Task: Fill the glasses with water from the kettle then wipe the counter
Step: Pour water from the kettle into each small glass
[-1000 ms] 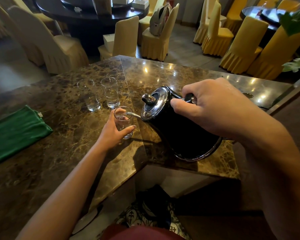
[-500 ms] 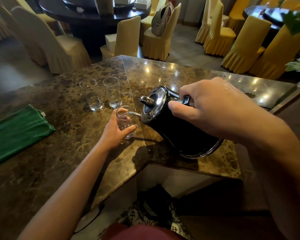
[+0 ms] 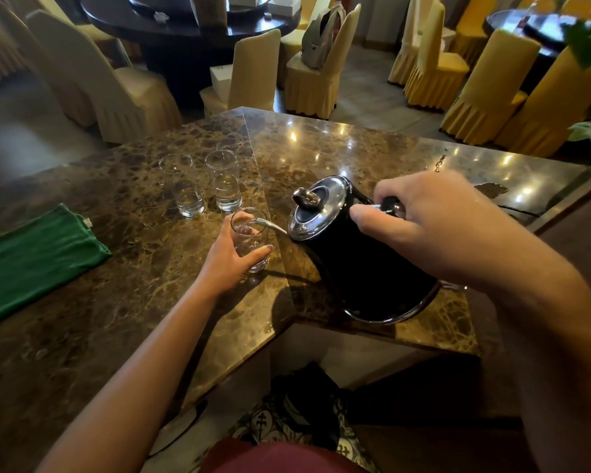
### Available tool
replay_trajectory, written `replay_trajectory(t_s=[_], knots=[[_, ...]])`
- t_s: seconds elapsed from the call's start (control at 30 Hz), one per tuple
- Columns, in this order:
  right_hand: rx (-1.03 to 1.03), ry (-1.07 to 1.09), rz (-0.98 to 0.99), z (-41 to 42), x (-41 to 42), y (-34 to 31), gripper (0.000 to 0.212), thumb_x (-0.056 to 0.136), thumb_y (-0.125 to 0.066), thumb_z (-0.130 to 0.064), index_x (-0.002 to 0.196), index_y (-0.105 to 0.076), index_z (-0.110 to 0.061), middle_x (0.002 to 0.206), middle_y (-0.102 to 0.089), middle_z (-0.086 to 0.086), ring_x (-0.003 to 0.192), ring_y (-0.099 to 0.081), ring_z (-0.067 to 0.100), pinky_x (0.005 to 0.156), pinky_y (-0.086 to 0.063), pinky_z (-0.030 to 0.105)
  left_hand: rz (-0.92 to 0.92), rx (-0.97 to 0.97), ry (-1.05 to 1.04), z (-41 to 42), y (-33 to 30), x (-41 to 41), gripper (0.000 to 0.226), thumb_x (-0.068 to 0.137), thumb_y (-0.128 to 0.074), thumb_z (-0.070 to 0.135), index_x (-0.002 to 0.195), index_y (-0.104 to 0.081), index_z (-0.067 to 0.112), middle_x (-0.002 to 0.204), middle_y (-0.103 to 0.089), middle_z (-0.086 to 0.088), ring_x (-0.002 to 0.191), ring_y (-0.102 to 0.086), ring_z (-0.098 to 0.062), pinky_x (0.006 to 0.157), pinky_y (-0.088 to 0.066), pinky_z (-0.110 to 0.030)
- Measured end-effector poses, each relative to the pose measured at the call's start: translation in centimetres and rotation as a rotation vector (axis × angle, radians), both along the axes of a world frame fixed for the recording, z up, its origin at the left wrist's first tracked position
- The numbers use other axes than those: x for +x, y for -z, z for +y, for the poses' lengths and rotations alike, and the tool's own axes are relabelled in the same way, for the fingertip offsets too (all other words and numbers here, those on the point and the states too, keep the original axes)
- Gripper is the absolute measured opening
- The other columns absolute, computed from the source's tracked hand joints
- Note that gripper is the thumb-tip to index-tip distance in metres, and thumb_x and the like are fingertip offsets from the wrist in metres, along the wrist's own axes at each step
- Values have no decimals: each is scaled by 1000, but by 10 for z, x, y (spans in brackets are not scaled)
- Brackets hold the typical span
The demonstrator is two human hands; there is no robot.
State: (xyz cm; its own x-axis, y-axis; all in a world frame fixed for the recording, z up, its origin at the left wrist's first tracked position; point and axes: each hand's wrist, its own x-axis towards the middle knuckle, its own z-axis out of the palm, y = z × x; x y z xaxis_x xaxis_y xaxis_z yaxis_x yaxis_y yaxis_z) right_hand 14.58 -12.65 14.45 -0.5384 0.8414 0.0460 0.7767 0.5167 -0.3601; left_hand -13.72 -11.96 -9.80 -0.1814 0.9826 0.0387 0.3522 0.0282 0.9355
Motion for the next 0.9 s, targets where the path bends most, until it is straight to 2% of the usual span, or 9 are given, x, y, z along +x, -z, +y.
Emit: replay_trajectory(t_s=[0.07, 0.17, 0.33, 0.43, 0.5, 0.57, 0.7, 0.83, 0.9], knots=[[7, 32, 68, 1, 10, 16, 48, 94, -50, -61, 68, -61, -22, 53, -57, 0, 49, -55, 13, 41, -32, 20, -4, 11, -4, 0, 0, 1, 72, 62, -80, 74, 119, -38, 67, 120, -68, 2, 115, -67, -16, 105, -51, -53], [-24, 116, 210, -4, 23, 43, 54, 90, -51, -61, 63, -59, -15, 54, -56, 1, 55, -55, 17, 47, -35, 25, -23, 8, -9, 0, 0, 2, 68, 63, -81, 66, 115, -37, 71, 119, -67, 2, 112, -69, -17, 103, -53, -53], [-154, 291, 499, -28, 35, 82, 51, 99, -66, -36, 57, -50, -11, 47, -44, -7, 45, -40, 6, 46, -30, 26, -1, -7, -15, 0, 1, 2, 70, 60, -79, 74, 116, -39, 64, 119, -67, 4, 108, -70, -17, 98, -55, -53], [-173, 302, 616, -39, 36, 96, 48, 99, -65, -36, 62, -58, -5, 50, -47, 5, 49, -43, 10, 47, -32, 36, 29, -24, -25, 0, -3, 2, 66, 61, -79, 71, 112, -37, 68, 118, -66, 7, 107, -70, -15, 99, -55, -50], [-193, 316, 684, -42, 38, 101, 51, 96, -63, -42, 67, -61, 0, 58, -53, 19, 51, -46, 15, 48, -34, 41, 16, -27, -32, 3, -4, 3, 62, 73, -85, 46, 114, -40, 58, 116, -65, 7, 106, -70, -14, 99, -55, -53], [-230, 352, 773, -42, 40, 103, 47, 97, -64, -39, 67, -64, -3, 59, -54, 19, 51, -48, 15, 48, -34, 39, -24, -31, -51, 11, -4, 6, 60, 79, -86, 28, 118, -44, 45, 116, -67, 2, 107, -69, -15, 101, -53, -55], [-296, 433, 949, -43, 44, 109, 47, 101, -62, -23, 54, -61, -22, 49, -48, -6, 45, -43, 11, 45, -33, 26, 18, -10, -135, 46, -10, 15, 62, 84, -84, 28, 130, -42, 28, 117, -69, 0, 111, -67, -20, 102, -52, -52], [-293, 469, 1045, -47, 48, 115, 45, 101, -61, -22, 56, -61, -20, 53, -50, 0, 50, -46, 18, 48, -35, 28, 56, 20, -180, 86, -21, 20, 62, 85, -83, 30, 131, -42, 22, 116, -69, -2, 106, -67, -20, 99, -53, -48], [-316, 501, 1108, -48, 53, 117, 44, 100, -60, -22, 56, -61, -20, 54, -48, 1, 51, -44, 22, 49, -34, 31, 95, 13, -185, 100, -22, 22, 67, 84, -82, 34, 135, -41, 21, 123, -67, -4, 112, -65, -24, 99, -51, -42]])
